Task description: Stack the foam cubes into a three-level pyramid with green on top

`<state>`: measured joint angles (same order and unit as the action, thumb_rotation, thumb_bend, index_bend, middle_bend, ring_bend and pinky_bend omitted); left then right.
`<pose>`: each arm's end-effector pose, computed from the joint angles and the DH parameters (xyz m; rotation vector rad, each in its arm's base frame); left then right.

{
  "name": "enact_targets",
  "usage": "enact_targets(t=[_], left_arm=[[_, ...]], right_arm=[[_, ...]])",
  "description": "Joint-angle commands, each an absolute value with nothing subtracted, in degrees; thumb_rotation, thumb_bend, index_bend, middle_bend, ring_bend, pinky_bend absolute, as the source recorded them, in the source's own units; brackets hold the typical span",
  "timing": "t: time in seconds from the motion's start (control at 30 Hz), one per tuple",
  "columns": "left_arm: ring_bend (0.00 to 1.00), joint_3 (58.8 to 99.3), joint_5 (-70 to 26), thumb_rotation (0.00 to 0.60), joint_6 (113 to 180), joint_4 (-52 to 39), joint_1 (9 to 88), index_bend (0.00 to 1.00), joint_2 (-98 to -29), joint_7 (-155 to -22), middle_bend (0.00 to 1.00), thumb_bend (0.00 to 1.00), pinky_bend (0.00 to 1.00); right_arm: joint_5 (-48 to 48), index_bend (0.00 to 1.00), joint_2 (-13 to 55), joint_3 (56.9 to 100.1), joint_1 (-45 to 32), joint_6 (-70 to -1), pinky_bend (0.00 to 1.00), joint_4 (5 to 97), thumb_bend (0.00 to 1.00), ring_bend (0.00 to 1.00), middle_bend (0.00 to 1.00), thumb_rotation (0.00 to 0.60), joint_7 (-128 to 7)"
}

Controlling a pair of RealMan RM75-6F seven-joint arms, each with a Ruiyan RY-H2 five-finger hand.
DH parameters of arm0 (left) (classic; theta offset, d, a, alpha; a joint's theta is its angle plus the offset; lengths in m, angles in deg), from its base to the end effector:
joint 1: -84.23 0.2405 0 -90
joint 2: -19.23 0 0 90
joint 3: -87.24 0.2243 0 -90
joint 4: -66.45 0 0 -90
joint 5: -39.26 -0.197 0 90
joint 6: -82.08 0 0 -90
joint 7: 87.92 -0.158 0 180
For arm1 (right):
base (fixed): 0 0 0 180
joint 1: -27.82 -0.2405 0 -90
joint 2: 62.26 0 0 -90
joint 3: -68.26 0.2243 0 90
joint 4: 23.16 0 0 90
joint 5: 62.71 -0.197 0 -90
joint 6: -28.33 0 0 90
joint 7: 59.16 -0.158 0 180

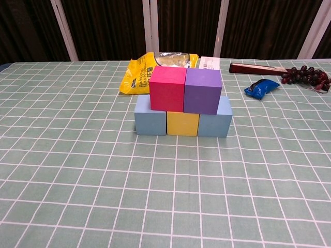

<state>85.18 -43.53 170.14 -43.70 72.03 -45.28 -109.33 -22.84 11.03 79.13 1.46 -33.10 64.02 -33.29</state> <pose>-0.1986 0.2104 0.1426 -1.4368 -0.7929 -0.9420 -0.2974 -0.3010 0.1044 1.2745 -1.1388 0.4703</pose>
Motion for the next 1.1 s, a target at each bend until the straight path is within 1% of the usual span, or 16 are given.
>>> enact_targets(t=[0.03,0.3,0.43,0.77,1.1], left_arm=[[0.02,85.1,-43.7,0.600,170.1,-43.8,72.2,0.00,-45.2,-109.3,0.06,0.13,0.00],[0.02,84.7,-44.2,0.600,169.6,-44.0,72.4,0.00,-45.2,-109.4,0.06,0.13,0.00],[0.02,84.6,-44.3,0.600,169.3,-44.1,72.5,0.00,-45.2,-109.3,0.06,0.13,0.00],[0.02,84.0,-43.9,0.600,168.9,-43.8,72.9,0.00,-44.7,-108.5,0.06,0.13,0.00],[0.02,83.3,-42.9,0.600,168.4,-43.2,73.1,0.00,-44.5,-108.0,0.06,0.13,0.00]], right_arm=[[-18.2,0.00,8.9,78.2,2.2,-32.9,0.00,67.6,0.21,0.26,0.47,0.600,-35.7],[-8.1,0.00,7.7,77.1,2.7,-33.6,0.00,72.4,0.21,0.26,0.47,0.600,-40.1],[-5.7,0.00,7.7,76.8,1.6,-32.6,0.00,73.5,0.21,0.26,0.47,0.600,-39.9],[-5.5,0.00,10.2,76.6,-1.9,-30.5,0.00,72.6,0.21,0.26,0.47,0.600,-35.4],[-6.7,0.00,11.7,76.2,-4.4,-28.7,0.00,68.8,0.21,0.26,0.47,0.600,-32.4]])
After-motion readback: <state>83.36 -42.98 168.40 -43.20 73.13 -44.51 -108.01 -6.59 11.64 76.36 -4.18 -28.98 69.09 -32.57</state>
